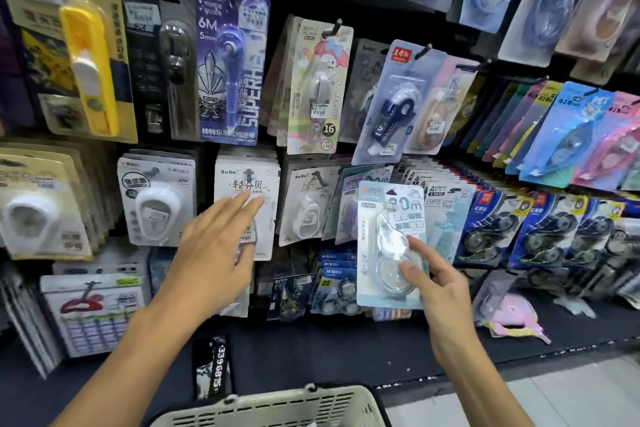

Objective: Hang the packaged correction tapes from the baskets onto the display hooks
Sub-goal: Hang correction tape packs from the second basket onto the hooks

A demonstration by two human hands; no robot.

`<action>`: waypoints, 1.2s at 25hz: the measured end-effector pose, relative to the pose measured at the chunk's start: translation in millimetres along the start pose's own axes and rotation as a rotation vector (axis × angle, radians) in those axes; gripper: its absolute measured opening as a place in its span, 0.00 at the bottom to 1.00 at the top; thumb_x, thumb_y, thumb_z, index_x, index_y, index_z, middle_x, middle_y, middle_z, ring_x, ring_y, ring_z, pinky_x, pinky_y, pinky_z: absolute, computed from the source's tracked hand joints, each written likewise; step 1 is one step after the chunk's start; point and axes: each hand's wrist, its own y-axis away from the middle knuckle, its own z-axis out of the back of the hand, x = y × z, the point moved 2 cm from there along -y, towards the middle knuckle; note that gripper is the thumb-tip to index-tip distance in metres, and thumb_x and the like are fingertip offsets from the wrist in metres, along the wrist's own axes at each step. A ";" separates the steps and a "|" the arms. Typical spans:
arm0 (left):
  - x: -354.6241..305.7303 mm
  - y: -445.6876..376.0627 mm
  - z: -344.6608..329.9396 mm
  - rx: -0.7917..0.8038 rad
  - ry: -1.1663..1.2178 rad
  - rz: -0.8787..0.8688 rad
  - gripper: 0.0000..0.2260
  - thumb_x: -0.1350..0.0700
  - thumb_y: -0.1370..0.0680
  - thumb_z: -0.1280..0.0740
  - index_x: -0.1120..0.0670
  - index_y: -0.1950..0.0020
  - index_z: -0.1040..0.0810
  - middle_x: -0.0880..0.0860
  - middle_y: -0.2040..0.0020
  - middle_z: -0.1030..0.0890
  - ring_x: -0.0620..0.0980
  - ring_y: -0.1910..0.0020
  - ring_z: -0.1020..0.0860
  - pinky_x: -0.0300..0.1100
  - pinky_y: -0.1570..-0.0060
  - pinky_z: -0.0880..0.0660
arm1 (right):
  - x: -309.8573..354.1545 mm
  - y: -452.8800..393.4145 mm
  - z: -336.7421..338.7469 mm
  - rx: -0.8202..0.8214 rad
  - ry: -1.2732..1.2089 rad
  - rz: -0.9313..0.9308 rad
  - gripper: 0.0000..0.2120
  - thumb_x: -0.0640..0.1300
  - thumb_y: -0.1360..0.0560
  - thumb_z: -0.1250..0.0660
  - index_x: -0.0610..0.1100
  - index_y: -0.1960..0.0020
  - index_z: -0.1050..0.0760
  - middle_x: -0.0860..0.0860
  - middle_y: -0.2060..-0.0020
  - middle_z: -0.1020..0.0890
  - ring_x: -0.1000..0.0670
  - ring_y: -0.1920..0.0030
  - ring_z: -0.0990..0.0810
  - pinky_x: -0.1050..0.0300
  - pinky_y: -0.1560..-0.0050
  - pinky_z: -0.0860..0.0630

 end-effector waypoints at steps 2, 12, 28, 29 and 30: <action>0.6 3.1 -5.2 0.044 -0.018 -0.006 0.33 0.55 0.18 0.36 0.43 0.18 0.50 0.46 0.17 0.47 0.49 0.18 0.48 0.51 0.19 0.51 | 2.3 1.8 -1.8 0.034 0.041 0.027 0.21 0.34 0.24 0.29 0.60 0.46 0.15 0.62 0.44 0.15 0.63 0.42 0.19 0.70 0.51 0.22; 17.1 0.6 -19.8 0.246 -0.247 0.069 0.36 0.42 0.18 0.40 0.42 0.18 0.60 0.43 0.24 0.73 0.50 0.18 0.61 0.56 0.20 0.53 | -2.0 -22.8 -22.2 -0.034 0.221 0.030 0.14 0.43 0.22 0.28 0.61 0.44 0.19 0.69 0.45 0.20 0.74 0.44 0.25 0.62 0.37 0.31; 50.9 110.7 -131.9 0.696 0.147 0.307 0.08 0.53 0.22 0.30 0.49 0.44 0.18 0.46 0.53 0.17 0.51 0.51 0.19 0.41 0.49 0.26 | -185.1 90.0 -52.4 0.194 0.686 -0.135 0.11 0.36 0.22 0.34 0.44 0.41 0.20 0.48 0.49 0.16 0.47 0.55 0.18 0.49 0.49 0.20; 58.4 136.0 -154.7 0.891 0.076 0.302 0.09 0.52 0.21 0.31 0.50 0.41 0.18 0.49 0.46 0.17 0.52 0.46 0.20 0.40 0.47 0.26 | -213.6 119.3 -48.2 0.320 0.752 -0.235 0.10 0.35 0.22 0.34 0.43 0.44 0.18 0.46 0.51 0.14 0.46 0.56 0.17 0.49 0.49 0.20; 67.8 165.3 -175.7 1.098 0.014 0.322 0.12 0.51 0.21 0.31 0.51 0.38 0.20 0.51 0.40 0.19 0.53 0.42 0.21 0.41 0.43 0.26 | -239.8 146.5 -45.1 0.516 0.861 -0.344 0.10 0.35 0.23 0.34 0.42 0.45 0.17 0.45 0.49 0.14 0.46 0.53 0.17 0.51 0.47 0.21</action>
